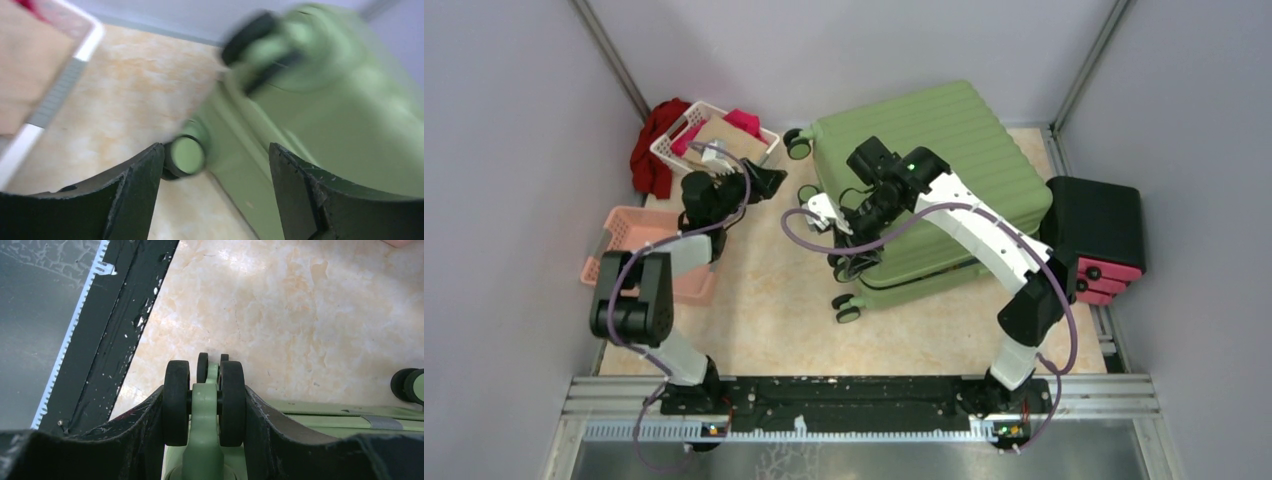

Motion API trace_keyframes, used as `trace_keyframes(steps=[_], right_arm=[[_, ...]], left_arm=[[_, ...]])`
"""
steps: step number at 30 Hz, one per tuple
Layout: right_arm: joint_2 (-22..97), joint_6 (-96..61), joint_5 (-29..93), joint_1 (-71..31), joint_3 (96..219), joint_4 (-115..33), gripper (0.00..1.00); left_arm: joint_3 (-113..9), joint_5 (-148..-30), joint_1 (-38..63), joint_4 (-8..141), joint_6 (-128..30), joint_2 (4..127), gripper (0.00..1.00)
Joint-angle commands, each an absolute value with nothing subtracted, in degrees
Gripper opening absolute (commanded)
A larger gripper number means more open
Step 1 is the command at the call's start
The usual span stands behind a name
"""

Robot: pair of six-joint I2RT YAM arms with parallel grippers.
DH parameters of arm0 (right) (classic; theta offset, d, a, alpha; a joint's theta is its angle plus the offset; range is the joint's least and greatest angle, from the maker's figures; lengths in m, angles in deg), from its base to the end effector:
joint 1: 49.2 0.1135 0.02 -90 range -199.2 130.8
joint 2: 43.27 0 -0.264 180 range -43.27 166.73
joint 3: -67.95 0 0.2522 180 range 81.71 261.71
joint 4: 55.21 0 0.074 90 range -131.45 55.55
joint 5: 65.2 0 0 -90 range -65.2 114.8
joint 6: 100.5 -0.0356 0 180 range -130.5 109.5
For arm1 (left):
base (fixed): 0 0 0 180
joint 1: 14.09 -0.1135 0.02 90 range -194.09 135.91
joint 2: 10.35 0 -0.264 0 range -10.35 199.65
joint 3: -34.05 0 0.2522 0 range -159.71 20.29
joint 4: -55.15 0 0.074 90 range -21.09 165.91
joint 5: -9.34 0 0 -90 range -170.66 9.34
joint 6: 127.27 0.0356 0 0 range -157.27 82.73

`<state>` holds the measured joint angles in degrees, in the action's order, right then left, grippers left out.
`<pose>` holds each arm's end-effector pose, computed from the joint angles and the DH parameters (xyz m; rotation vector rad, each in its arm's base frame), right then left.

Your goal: Open, take out, and arrange the luggage

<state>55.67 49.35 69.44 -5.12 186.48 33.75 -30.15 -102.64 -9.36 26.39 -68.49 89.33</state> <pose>0.2223 0.2501 0.3659 -2.1037 1.4063 0.9631 0.3737 -0.0443 0.2148 -0.1048 1.7396 -0.7884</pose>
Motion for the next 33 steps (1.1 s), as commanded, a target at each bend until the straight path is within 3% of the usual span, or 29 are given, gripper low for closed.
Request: trace_keyframes(steps=[1, 4, 7, 12, 19, 25, 33], right_arm=[[51.07, 43.20, 73.42, -5.32, 186.77, 27.04, 0.07], [51.09, 42.30, 73.16, -5.33, 185.67, 26.98, 0.30], [50.50, 41.07, 72.66, -5.30, 184.66, 26.57, 0.53], [48.80, 39.18, 74.22, -5.27, 187.14, 28.62, 0.71], [46.24, 43.37, 74.57, -5.38, 191.88, 36.00, 0.76], [40.80, 43.45, 76.96, -13.74, 186.84, 35.08, 0.76], [26.10, 37.54, 91.63, -35.81, 171.47, 23.68, 0.78]], left_arm=[[-16.44, -115.08, -8.95, 11.04, -70.96, 75.87, 0.85], [-7.15, -119.58, -8.99, 8.19, -74.11, 66.34, 0.97], [-1.81, -121.04, -8.99, 11.05, -78.33, 56.12, 0.99], [2.83, -120.91, -8.99, 20.95, -83.68, 40.84, 0.99], [2.20, -132.34, -5.89, 32.79, -76.98, 27.26, 0.93], [0.05, -118.67, 11.83, 49.54, -55.66, 18.22, 0.99], [-2.96, -106.29, 26.92, 48.72, -36.08, 29.32, 0.99]])
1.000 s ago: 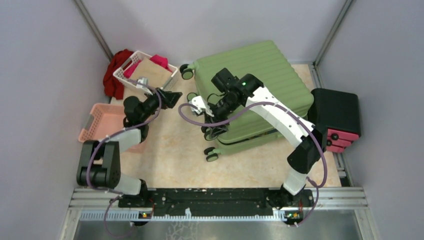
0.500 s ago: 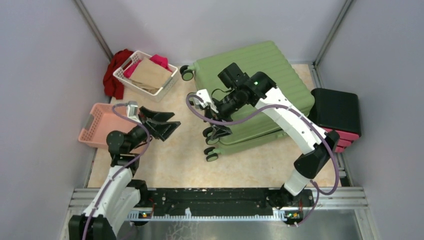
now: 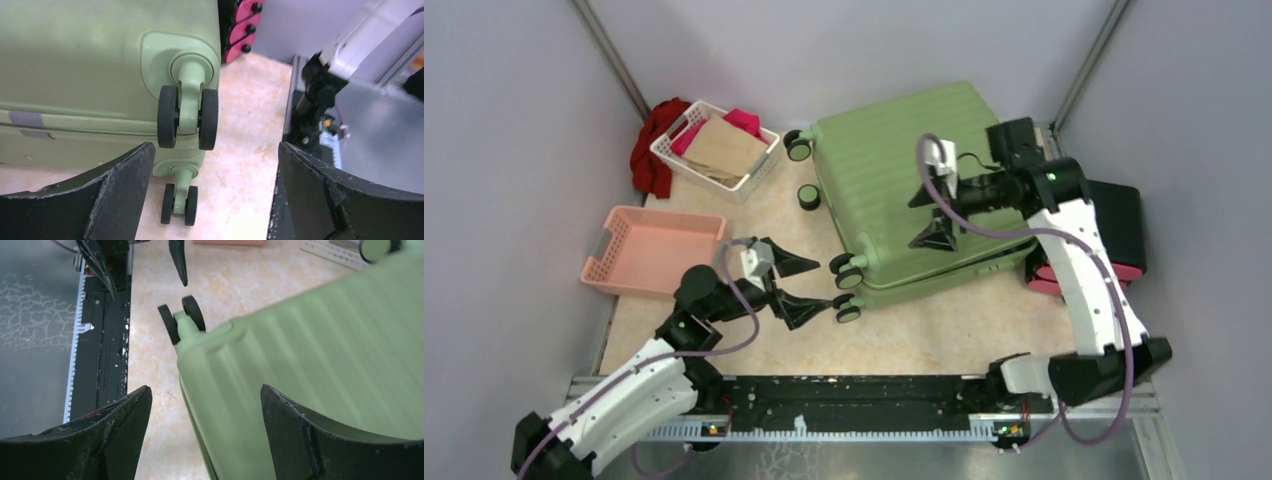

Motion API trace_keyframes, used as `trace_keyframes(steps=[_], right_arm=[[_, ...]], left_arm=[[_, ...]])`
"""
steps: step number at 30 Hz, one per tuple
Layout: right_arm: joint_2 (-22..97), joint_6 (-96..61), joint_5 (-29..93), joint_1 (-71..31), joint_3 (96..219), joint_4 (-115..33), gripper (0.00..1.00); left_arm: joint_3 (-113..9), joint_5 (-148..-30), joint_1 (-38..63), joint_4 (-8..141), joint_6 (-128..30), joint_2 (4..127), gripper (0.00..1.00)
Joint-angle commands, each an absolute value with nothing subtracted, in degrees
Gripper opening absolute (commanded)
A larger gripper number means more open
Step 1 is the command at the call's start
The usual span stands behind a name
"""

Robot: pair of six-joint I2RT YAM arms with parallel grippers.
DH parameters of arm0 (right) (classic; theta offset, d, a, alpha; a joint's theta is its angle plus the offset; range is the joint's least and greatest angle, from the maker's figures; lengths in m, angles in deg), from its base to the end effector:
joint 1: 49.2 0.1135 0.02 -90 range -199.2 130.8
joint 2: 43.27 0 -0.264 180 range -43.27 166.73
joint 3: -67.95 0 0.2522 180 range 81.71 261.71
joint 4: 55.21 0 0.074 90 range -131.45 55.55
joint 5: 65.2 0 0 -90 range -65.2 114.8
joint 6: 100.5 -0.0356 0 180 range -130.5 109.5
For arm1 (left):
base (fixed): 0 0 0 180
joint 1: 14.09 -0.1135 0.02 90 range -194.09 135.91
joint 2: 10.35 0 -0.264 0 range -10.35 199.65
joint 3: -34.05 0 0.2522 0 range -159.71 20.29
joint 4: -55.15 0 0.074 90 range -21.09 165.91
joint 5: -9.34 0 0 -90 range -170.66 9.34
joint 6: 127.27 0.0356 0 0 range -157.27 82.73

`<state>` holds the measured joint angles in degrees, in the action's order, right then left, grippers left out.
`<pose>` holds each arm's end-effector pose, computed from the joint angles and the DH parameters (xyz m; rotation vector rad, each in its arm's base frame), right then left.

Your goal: Open, take out, and arrange the luggage

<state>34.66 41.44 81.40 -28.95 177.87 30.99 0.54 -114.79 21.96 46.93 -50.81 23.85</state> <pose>0.2087 0.1087 0.4293 -1.5585 1.5073 0.9181 0.1147 -0.1082 0.2724 0.7962 1.3487 -1.1191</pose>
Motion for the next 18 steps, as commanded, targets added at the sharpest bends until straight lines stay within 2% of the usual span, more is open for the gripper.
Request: trace_keyframes(steps=[1, 5, 12, 18], right_arm=[[24.93, 37.24, 92.91, -37.91, 169.72, 23.51, 0.78], [21.14, 36.37, 95.51, -42.86, 163.47, 21.57, 0.78], [19.88, 35.42, 98.02, -45.06, 160.12, 19.78, 0.78], [20.19, 34.77, 98.78, -45.16, 158.94, 18.40, 0.78]], left_arm=[[-3.48, -105.49, 27.71, 47.99, -33.63, 30.78, 0.99], [-3.31, -106.47, 28.86, 40.26, -30.42, 35.36, 0.99], [-2.79, -102.75, 30.07, 33.22, -31.98, 41.78, 0.99], [-1.66, -106.68, 30.29, 25.57, -40.05, 44.63, 0.80]])
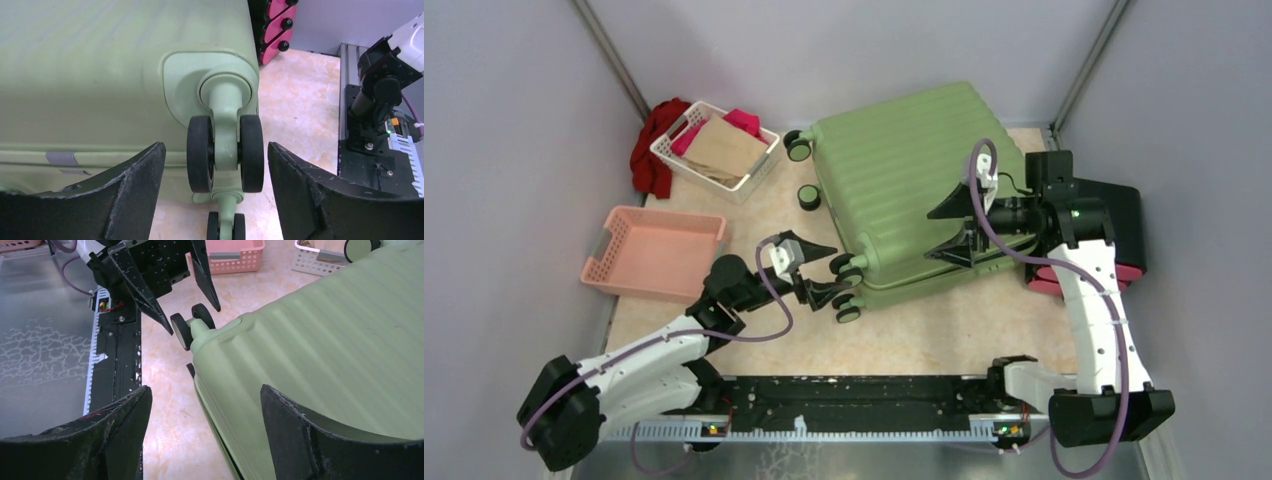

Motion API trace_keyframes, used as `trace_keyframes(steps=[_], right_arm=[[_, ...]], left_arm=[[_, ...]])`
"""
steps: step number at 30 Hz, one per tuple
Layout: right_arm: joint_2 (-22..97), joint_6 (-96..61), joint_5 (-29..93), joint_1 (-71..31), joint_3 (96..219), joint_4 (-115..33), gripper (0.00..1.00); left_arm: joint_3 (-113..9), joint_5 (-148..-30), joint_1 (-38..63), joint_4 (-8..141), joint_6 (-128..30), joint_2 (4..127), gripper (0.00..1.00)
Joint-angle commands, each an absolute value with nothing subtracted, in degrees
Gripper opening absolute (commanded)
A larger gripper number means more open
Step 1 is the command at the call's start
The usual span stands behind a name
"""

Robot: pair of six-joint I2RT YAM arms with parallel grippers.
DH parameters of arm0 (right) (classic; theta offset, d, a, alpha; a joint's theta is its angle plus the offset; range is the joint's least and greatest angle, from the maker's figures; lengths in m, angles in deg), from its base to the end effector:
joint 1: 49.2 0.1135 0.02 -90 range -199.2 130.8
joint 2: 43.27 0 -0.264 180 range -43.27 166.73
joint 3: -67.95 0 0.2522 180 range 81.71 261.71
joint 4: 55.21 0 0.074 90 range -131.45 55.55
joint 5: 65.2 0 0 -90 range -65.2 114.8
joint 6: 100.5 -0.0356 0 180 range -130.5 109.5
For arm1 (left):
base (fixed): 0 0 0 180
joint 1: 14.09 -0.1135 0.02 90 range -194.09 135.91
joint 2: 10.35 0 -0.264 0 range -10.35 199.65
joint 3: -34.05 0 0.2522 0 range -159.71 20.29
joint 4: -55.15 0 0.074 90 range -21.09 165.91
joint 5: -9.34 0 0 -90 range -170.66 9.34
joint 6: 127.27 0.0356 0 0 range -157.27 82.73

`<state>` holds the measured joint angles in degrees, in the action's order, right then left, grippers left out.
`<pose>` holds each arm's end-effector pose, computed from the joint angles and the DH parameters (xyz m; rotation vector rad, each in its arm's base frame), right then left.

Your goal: Open, take out, and arrange the luggage

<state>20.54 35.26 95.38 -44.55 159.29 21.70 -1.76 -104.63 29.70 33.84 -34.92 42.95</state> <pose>0.1797 0.0483 0.4018 -1.2515 1.4977 1.0059 0.1409 -0.1551 0.2565 0.9237 1.2781 -0.8870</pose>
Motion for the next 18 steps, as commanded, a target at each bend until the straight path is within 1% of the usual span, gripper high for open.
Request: trace_keyframes(steps=[1, 3, 7, 8, 11, 12, 14, 15, 18], right_arm=[[20.15, 34.69, 98.80, -45.22, 158.82, 18.26, 0.78], [20.10, 34.63, 98.76, -45.45, 158.59, 18.14, 0.78], [19.86, 34.59, 98.78, -45.81, 158.59, 18.18, 0.78], [19.84, 34.59, 98.80, -45.95, 158.54, 18.22, 0.78], [19.86, 34.59, 98.76, -46.03, 158.56, 18.23, 0.78], [19.84, 34.65, 98.67, -46.03, 158.53, 18.28, 0.78], [19.84, 34.67, 98.50, -46.16, 158.69, 18.38, 0.78], [19.84, 34.72, 98.33, -46.20, 158.84, 18.51, 0.78], [20.00, 35.44, 97.22, -46.21, 159.73, 19.47, 0.78]], left_arm=[[-1.42, -107.51, 30.34, 23.69, -41.44, 45.35, 0.76], [-1.33, -108.97, 30.46, 21.75, -43.52, 47.09, 0.68], [-2.36, -111.16, 30.47, 21.92, -44.65, 49.74, 0.43], [-2.73, -111.36, 30.47, 22.46, -44.57, 49.84, 0.39], [-3.98, -111.52, 30.47, 25.22, -43.26, 49.57, 0.35], [-4.54, -111.23, 30.47, 26.66, -42.81, 49.31, 0.31], [-6.12, -107.75, 30.47, 29.81, -43.61, 48.49, 0.09], [-6.73, -106.24, 30.40, 30.92, -43.75, 47.97, 0.00], [-9.26, -101.48, 30.18, 33.57, -45.65, 46.17, 0.00]])
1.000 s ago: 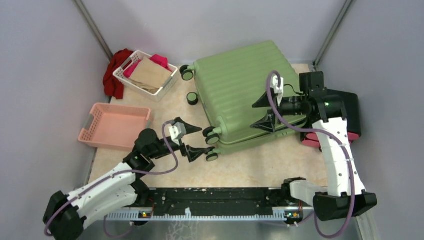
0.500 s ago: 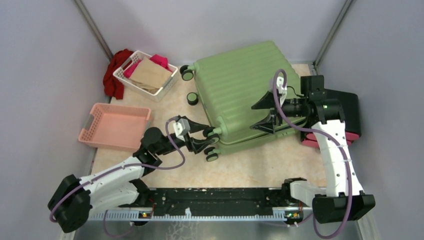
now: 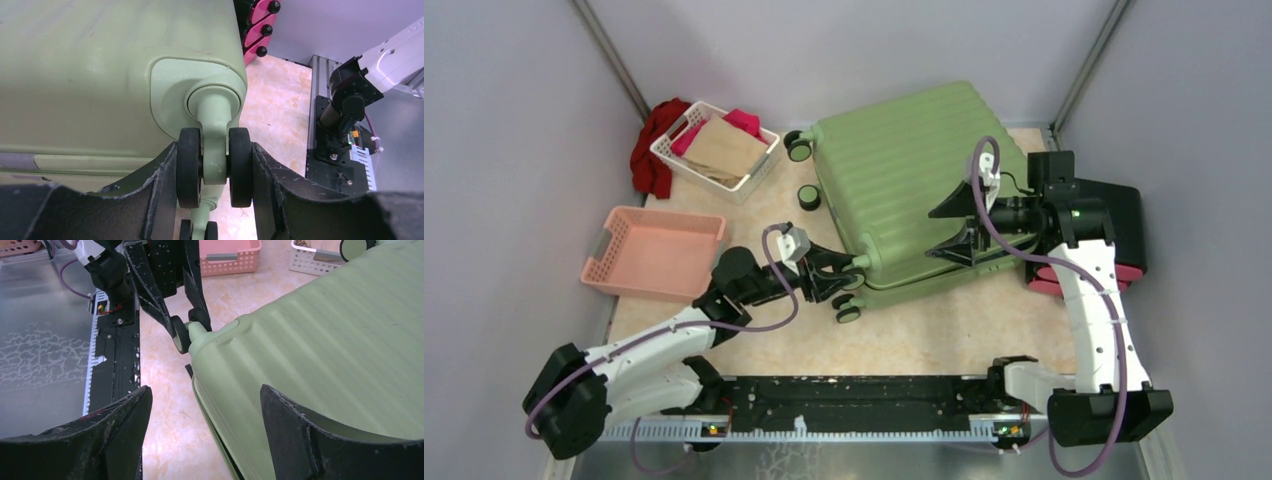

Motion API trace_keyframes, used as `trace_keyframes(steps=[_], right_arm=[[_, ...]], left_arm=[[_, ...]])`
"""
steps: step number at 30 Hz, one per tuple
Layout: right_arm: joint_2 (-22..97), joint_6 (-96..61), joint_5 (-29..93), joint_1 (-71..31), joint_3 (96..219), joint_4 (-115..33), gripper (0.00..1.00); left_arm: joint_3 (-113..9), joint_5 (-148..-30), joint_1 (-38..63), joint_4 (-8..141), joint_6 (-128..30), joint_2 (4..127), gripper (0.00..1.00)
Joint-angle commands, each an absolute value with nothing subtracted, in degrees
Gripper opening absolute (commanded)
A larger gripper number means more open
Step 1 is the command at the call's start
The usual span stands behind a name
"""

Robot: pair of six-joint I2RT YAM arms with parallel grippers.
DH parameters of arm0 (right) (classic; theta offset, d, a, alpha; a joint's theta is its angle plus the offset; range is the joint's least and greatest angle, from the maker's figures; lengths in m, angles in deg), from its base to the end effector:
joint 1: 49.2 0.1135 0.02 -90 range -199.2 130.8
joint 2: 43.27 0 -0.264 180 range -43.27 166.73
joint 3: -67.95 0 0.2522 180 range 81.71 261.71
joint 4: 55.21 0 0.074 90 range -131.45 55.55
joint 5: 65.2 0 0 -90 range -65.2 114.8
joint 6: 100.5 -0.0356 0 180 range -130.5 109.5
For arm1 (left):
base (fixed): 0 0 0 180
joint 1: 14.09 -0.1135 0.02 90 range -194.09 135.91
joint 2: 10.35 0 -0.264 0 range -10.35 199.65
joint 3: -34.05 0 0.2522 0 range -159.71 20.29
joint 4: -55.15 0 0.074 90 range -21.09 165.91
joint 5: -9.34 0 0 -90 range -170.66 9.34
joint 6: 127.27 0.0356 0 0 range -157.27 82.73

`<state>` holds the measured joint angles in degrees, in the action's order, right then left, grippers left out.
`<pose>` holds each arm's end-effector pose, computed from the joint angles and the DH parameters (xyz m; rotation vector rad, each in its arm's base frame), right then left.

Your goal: Open, take out, and arrange the luggage

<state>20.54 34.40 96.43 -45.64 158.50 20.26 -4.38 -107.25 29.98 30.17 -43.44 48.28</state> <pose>0.1825 0.0452 0.3998 -1.2291 1.4946 1.0126 0.1504 -0.1678 0.2606 0.8734 1.3268 -1.0392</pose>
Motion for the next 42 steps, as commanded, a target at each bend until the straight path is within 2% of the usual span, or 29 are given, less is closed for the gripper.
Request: trace_keyframes(steps=[1, 7, 12, 22, 35, 42], right_arm=[[20.09, 35.77, 96.74, -46.25, 160.35, 20.09, 0.78], [20.78, 37.40, 92.59, -46.72, 164.62, 23.31, 0.77], [21.62, 39.53, 86.85, -46.93, 169.68, 26.16, 0.77], [26.78, 44.93, 69.71, -46.96, 185.91, 28.02, 0.77], [27.13, 48.55, 58.93, -46.62, 186.37, 16.01, 0.74], [26.86, 52.01, 40.04, -39.59, 179.84, 0.01, 0.69]], left_arm=[[-10.73, -99.93, 29.83, 34.59, -46.59, 45.75, 0.00], [-22.11, -102.59, 22.49, 40.10, -55.89, 47.87, 0.00], [-27.94, -108.78, 11.94, 35.59, -71.72, 53.08, 0.00], [-39.59, -111.27, 3.63, 33.04, -83.48, 61.47, 0.00], [-50.76, -106.83, 0.70, 35.02, -93.05, 69.72, 0.00], [-54.67, -103.69, 0.38, 35.59, -97.15, 72.25, 0.00]])
